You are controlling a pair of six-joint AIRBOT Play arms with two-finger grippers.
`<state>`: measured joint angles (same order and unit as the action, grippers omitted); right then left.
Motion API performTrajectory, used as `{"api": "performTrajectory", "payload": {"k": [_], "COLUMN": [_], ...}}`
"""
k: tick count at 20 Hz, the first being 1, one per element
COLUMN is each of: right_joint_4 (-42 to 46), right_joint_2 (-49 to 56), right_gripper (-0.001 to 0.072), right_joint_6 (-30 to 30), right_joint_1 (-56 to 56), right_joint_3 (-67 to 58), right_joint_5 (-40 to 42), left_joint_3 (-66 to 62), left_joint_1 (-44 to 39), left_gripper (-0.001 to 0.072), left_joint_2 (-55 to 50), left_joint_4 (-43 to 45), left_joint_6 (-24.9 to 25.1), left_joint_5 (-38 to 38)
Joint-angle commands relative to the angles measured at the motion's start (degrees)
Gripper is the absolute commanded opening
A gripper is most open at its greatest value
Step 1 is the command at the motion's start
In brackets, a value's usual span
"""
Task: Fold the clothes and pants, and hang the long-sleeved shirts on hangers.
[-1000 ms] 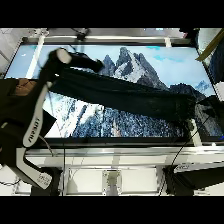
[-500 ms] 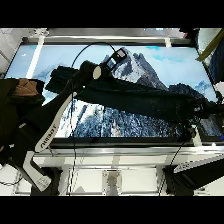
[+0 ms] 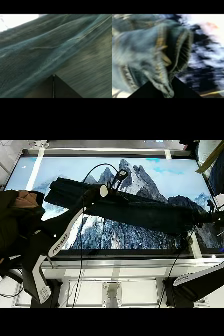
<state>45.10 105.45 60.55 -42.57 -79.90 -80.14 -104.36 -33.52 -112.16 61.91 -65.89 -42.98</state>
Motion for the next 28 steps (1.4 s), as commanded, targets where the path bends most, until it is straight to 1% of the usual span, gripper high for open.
{"api": "performTrajectory", "payload": {"k": [1,3,4,7,10,12,13,17,19,22,23,25,26,27,28], "right_joint_4": [-9.51,-14.99,-15.63,-15.19,-14.67,-11.3,-7.89,2.91,3.3,2.84,1.95,-2.08,-3.28,-3.3,-3.26], "right_joint_2": [-2.03,-4.42,-5.4,-6.21,-6.21,-6.21,-6.19,-4.22,-0.85,5.75,7.8,11.43,12.48,12.85,12.87], "right_gripper": [0.0036,0.0036,0.0036,0.0036,0.0035,0.0035,0.0035,0.0035,0.0035,0.0035,0.0035,0.0037,0.0145,0.0445,0.0625], "right_joint_6": [-0.81,2.93,5.64,15.8,20.35,24.2,26.84,35.67,39.1,45.0,46.16,46.45,46.29,46.29,46.12], "right_joint_1": [0.7,2.01,3.39,10.08,18.73,25.16,29.16,43.36,49.88,58.86,61.31,65.55,67.3,68.59,69.13], "right_joint_3": [-4.61,-7.98,-9.73,-16.74,-24.52,-28.5,-29.86,-30.05,-30.08,-30.08,-30.08,-30.08,-30.08,-30.1,-30.45], "right_joint_5": [-9.94,-11.78,-11.65,-11.72,-7.93,-1.99,1.55,11.23,16.13,28.22,32.52,40.72,44.0,45.72,44.94], "left_joint_3": [0.0,0.0,0.0,0.0,0.0,0.0,0.0,0.0,0.0,0.0,0.0,0.0,0.02,0.02,0.02], "left_joint_1": [-1.09,-2.93,-4.0,-6.51,-4.37,0.46,3.78,18.23,24.44,30.82,32.22,33.81,34.14,34.16,34.16], "left_gripper": [0.0024,0.0024,0.0025,0.0024,0.0025,0.0024,0.0024,0.0024,0.0025,0.0024,0.0025,0.0024,0.0025,0.0024,0.0025], "left_joint_2": [-3.61,-6.08,-7.15,-8.61,-7.26,-4.07,-1.7,8.85,13.4,17.68,18.47,18.91,18.82,18.82,18.82], "left_joint_4": [-15.8,-20.48,-21.97,-23.39,-22.88,-22.03,-21.86,-21.68,-21.66,-21.66,-21.64,-21.64,-21.18,-19.89,-18.73], "left_joint_6": [-0.2,-0.2,-0.17,-0.17,-0.17,-0.22,-0.2,-0.2,-0.17,-0.13,-0.11,-0.09,0.57,0.96,0.96], "left_joint_5": [1.55,1.55,1.55,1.62,1.57,1.09,-0.04,-9.46,-14.97,-22.53,-24.92,-29.03,-30.51,-31.56,-31.93]}}
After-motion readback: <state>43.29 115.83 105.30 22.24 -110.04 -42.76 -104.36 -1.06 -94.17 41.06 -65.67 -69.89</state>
